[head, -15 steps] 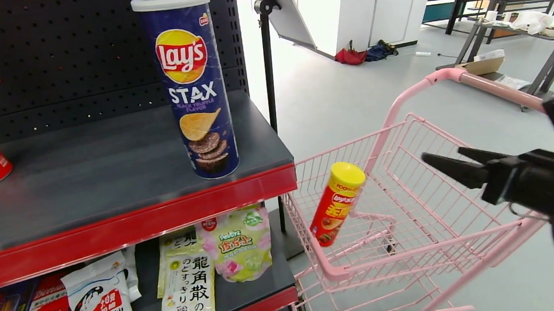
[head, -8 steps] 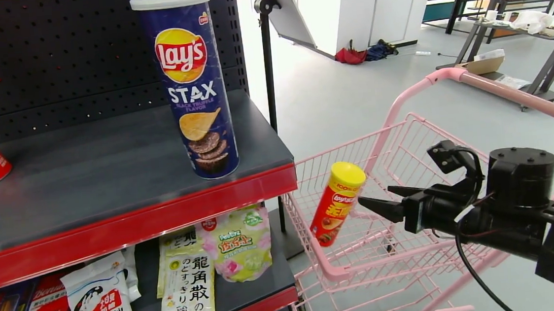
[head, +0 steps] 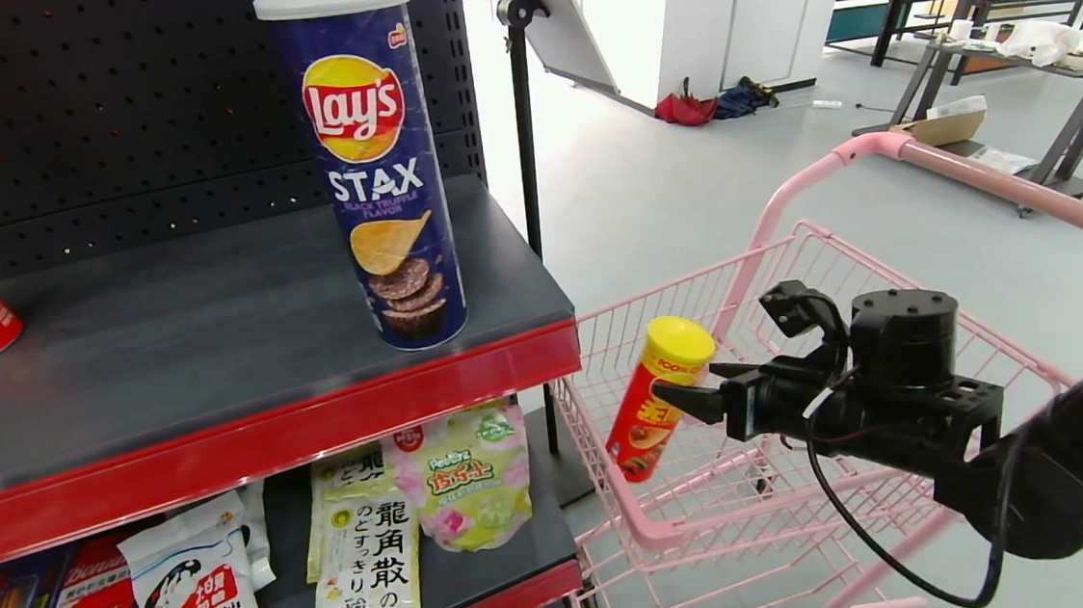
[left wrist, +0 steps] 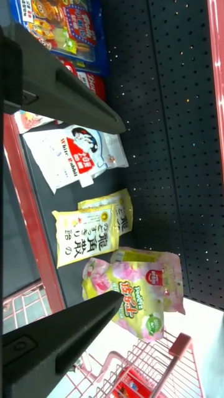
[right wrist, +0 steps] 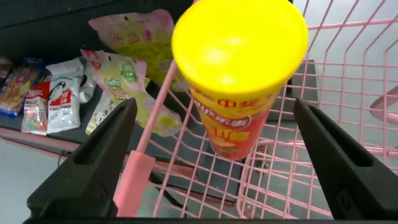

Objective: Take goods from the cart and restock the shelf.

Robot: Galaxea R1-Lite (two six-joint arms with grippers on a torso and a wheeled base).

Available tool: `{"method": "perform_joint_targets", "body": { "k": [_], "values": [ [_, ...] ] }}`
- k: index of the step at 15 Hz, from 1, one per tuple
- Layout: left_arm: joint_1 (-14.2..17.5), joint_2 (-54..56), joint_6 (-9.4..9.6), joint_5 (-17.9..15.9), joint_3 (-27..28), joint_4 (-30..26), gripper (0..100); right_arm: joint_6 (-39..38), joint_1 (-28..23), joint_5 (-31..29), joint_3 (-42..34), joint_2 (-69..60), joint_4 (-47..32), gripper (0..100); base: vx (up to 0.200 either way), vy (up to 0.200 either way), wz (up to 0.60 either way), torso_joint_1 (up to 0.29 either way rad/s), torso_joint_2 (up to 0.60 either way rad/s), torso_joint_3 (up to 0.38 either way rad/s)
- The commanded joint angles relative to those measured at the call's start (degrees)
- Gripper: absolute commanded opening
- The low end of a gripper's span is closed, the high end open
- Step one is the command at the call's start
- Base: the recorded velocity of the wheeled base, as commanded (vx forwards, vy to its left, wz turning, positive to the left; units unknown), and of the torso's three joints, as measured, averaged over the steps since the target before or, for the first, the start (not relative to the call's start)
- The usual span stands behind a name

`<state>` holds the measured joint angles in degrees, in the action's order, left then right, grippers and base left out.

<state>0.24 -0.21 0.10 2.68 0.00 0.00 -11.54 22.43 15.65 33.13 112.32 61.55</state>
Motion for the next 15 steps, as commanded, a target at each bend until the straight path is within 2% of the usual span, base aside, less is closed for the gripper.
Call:
{"method": "perform_joint_targets", "body": {
  "k": [1,5,15],
  "values": [
    [0.02,0.03,-0.01,0.04,0.00,0.00,100,0.03,0.16,-0.10,3.08,4.75,0.06,100,0.000,0.000,0.00,0.000,0.00,0.000],
    [0.02,0.03,0.08,0.04,0.00,0.00,100,-0.32,1.12,-1.15,4.48,12.13,9.29,100,0.000,0.000,0.00,0.000,0.00,0.000],
    [0.02,0.03,-0.01,0.04,0.00,0.00,100,-1.46,2.53,-5.63,10.72,16.88,9.55,100,0.000,0.000,0.00,0.000,0.00,0.000]
  ]
}}
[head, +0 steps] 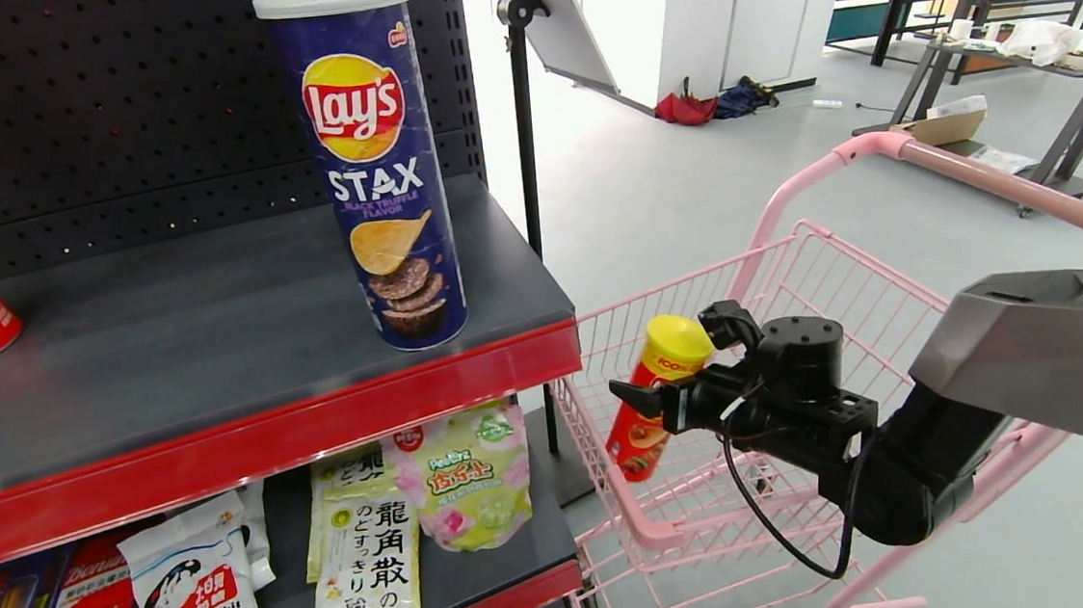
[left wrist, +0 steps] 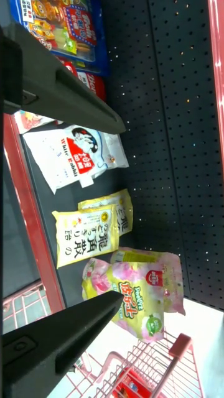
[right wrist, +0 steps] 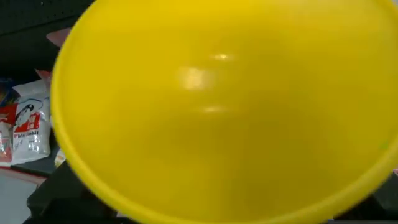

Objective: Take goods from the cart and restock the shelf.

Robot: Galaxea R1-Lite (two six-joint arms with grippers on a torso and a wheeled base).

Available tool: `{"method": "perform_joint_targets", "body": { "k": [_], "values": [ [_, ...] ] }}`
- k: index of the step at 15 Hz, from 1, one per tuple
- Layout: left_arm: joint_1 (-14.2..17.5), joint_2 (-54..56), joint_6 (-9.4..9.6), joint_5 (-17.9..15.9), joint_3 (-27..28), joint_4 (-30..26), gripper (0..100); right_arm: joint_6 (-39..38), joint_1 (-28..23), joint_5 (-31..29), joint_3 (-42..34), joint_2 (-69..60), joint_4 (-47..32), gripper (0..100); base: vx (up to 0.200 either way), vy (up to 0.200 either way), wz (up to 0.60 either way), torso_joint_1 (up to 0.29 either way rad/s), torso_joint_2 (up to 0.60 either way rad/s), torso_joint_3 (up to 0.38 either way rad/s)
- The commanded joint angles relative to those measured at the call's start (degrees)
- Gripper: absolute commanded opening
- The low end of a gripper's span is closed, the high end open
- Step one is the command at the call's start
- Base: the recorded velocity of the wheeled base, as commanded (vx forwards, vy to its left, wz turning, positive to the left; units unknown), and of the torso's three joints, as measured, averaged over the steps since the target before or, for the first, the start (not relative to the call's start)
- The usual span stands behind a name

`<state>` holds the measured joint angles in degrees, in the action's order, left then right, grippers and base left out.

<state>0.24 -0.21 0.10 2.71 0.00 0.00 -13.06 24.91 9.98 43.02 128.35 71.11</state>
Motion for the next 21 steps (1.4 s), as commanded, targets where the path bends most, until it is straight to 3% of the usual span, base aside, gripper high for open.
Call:
{"method": "perform_joint_targets", "body": {
  "k": [1,3,4,10,13,16,19,21],
  "values": [
    [-0.07,0.03,-0.01,0.02,0.00,0.00,100,0.05,0.06,-0.32,1.10,0.84,0.00,100,0.000,0.000,0.00,0.000,0.00,0.000],
    [0.02,0.03,-0.01,0.02,0.00,0.00,100,0.22,0.14,-1.37,2.16,1.90,0.08,100,0.000,0.000,0.00,0.000,0.00,0.000],
    [0.02,0.03,-0.01,0.02,0.00,0.00,100,0.14,0.14,-2.34,2.68,2.43,0.17,0,0.000,0.000,0.00,0.000,0.00,0.000],
    [0.02,0.03,-0.01,0.02,0.00,0.00,100,0.05,0.23,-3.92,3.47,2.16,0.52,0,0.000,0.000,0.00,0.000,0.00,0.000],
    [0.02,0.03,-0.01,0.02,0.00,0.00,100,1.72,-0.56,-6.82,7.60,-3.99,-2.64,0,0.000,0.000,0.00,0.000,0.00,0.000],
    [0.02,0.03,-0.01,0.02,0.00,0.00,100,9.36,-4.34,-6.56,12.35,-18.49,-16.79,0,0.000,0.000,0.00,0.000,0.00,0.000],
    [0.02,0.03,-0.01,-0.07,0.00,0.00,100,15.69,-6.27,-8.84,12.09,-33.70,-28.66,0,0.000,0.000,0.00,0.000,0.00,0.000],
    [0.02,0.03,-0.01,-0.07,0.00,0.00,100,17.54,-6.10,-20.62,11.30,-44.77,-36.39,0,0.000,0.000,0.00,0.000,0.00,0.000]
  ]
}}
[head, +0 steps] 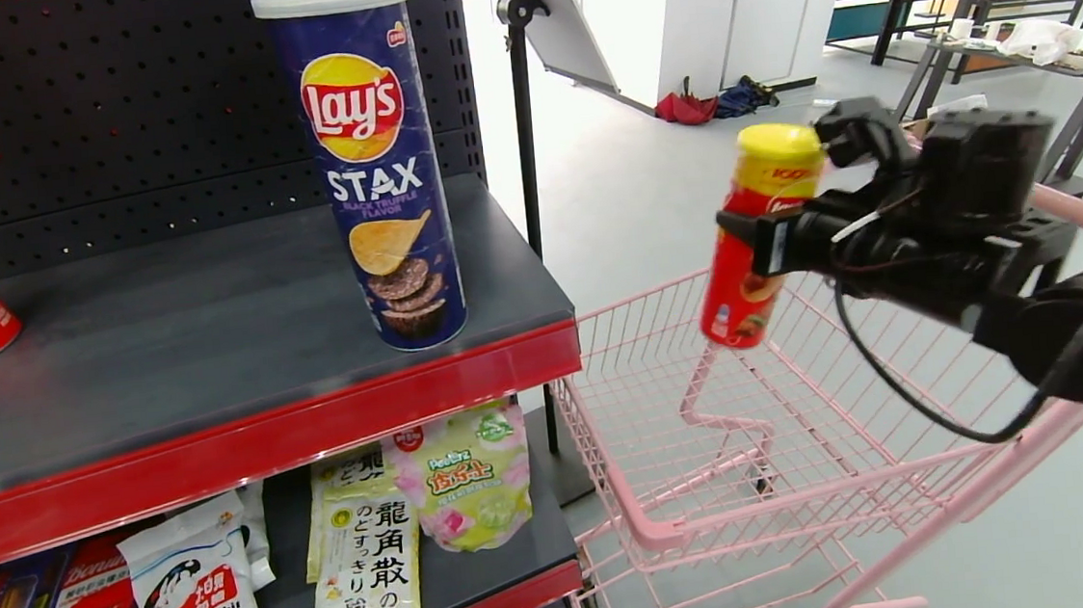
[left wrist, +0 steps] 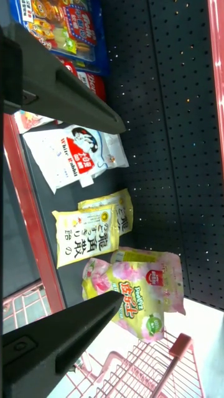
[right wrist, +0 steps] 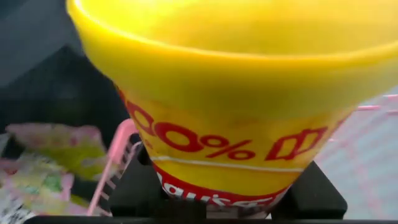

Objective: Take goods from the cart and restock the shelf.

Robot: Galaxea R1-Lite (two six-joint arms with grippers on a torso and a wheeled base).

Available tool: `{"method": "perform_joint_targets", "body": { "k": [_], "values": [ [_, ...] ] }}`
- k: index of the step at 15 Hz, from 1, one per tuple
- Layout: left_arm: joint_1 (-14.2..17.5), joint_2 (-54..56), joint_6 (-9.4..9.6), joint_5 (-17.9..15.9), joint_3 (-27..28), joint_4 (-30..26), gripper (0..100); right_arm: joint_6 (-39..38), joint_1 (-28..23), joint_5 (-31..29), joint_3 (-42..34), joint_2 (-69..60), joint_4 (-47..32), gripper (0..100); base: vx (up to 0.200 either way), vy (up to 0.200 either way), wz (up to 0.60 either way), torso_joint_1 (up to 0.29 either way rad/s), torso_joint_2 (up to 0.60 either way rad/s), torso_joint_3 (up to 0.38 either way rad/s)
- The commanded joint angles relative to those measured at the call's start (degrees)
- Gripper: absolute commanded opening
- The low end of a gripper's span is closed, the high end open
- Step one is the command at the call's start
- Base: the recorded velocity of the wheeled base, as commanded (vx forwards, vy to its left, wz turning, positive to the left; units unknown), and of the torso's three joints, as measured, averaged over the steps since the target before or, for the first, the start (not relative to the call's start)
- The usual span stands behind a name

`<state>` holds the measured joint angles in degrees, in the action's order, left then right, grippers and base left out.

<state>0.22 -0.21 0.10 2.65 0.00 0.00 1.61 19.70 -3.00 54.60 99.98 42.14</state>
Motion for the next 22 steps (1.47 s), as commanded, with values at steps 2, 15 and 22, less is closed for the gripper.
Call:
{"method": "perform_joint_targets", "body": {
  "k": [2,15,22],
  "values": [
    [0.04,0.03,0.08,-0.01,0.00,0.00,100,5.07,1.13,-12.12,-6.44,-28.52,-15.78,0,0.000,0.000,0.00,0.000,0.00,0.000],
    [0.04,0.03,0.08,-0.01,0.00,0.00,100,5.16,-14.78,-10.62,-17.16,-65.70,-59.55,0,0.000,0.000,0.00,0.000,0.00,0.000],
    [-0.04,0.03,0.08,-0.01,0.00,0.00,100,5.25,-14.69,-9.13,-19.62,-68.16,-59.37,0,0.000,0.000,0.00,0.148,-0.44,-0.293]
  ]
}}
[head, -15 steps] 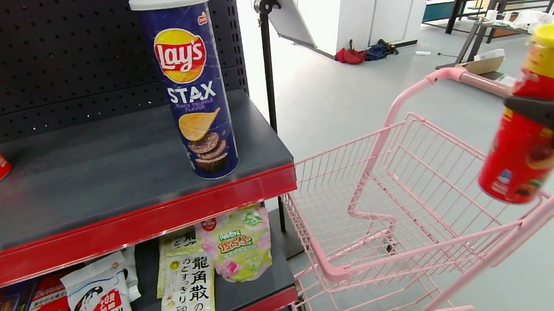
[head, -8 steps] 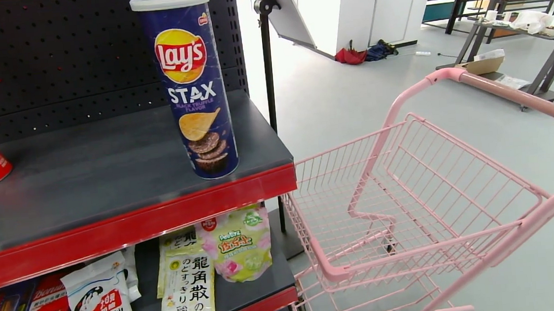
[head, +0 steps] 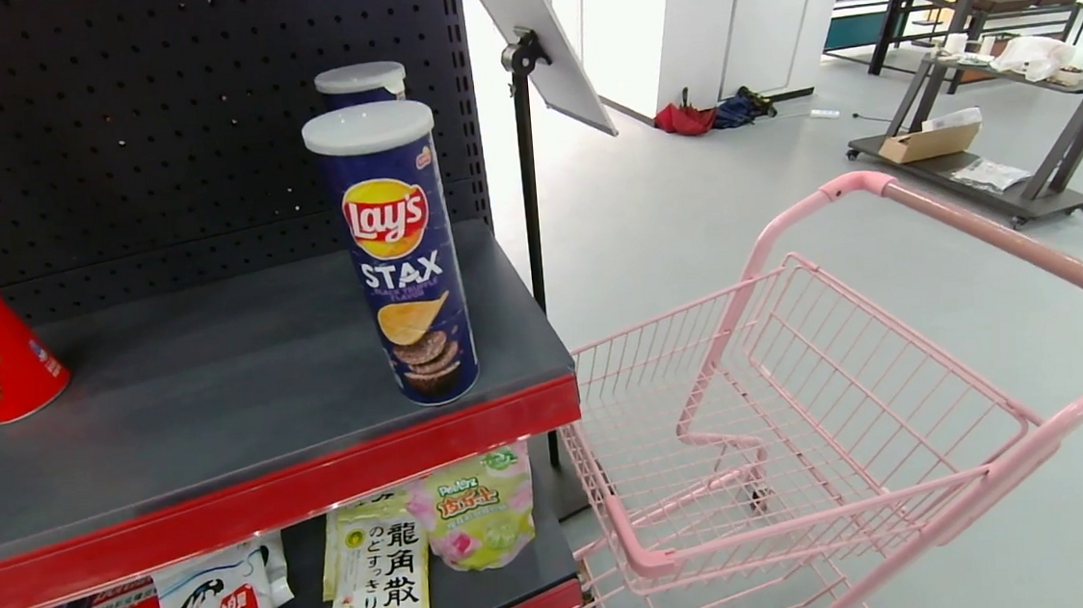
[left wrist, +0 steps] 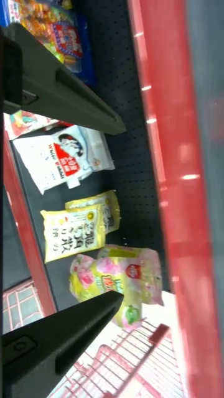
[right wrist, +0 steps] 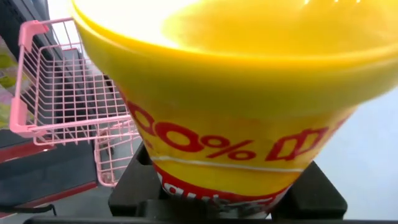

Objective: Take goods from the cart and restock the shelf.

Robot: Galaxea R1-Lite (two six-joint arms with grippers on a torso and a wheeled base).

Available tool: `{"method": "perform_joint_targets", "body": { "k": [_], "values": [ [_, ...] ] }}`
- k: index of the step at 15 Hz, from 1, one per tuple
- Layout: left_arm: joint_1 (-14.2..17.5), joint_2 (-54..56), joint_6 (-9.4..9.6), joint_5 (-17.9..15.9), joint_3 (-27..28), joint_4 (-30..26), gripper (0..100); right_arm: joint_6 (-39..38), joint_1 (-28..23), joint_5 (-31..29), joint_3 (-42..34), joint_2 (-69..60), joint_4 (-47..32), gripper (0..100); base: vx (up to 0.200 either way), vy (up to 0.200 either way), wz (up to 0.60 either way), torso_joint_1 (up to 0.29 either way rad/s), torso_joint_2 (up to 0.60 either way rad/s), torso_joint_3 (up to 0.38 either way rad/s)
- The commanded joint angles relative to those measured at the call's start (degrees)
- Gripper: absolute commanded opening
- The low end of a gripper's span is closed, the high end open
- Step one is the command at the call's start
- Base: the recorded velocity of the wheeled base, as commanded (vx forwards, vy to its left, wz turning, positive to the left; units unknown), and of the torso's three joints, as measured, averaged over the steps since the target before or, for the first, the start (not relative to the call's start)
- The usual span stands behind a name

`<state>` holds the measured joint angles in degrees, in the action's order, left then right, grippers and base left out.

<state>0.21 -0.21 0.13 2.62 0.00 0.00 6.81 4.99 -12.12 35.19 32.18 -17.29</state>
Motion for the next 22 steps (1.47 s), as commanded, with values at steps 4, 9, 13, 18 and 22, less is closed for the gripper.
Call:
{"method": "perform_joint_targets", "body": {
  "k": [4,9,13,18,22],
  "values": [
    [-0.03,0.03,0.04,0.02,0.00,0.00,100,0.04,0.11,0.25,-0.57,0.16,0.06,0,0.000,0.000,0.00,0.216,-0.58,-0.364],
    [0.06,0.03,0.04,0.02,0.00,0.00,100,0.04,0.11,1.57,-0.74,0.95,0.06,0,0.000,0.000,0.00,0.196,-0.48,-0.289],
    [0.06,0.03,0.04,0.02,0.00,0.00,100,0.13,0.11,1.66,-1.00,1.30,0.06,0,0.000,0.000,0.00,0.157,-0.37,-0.221],
    [-0.03,0.03,-0.05,0.02,0.00,0.00,100,1.62,-0.06,1.39,-2.94,0.51,0.32,0,0.000,0.000,0.12,0.096,-0.21,-0.120],
    [-0.03,0.03,0.04,0.02,0.00,0.00,100,1.54,-0.06,1.48,-2.94,0.25,0.32,0,0.000,0.000,0.60,0.005,-0.01,-0.004]
  ]
}}
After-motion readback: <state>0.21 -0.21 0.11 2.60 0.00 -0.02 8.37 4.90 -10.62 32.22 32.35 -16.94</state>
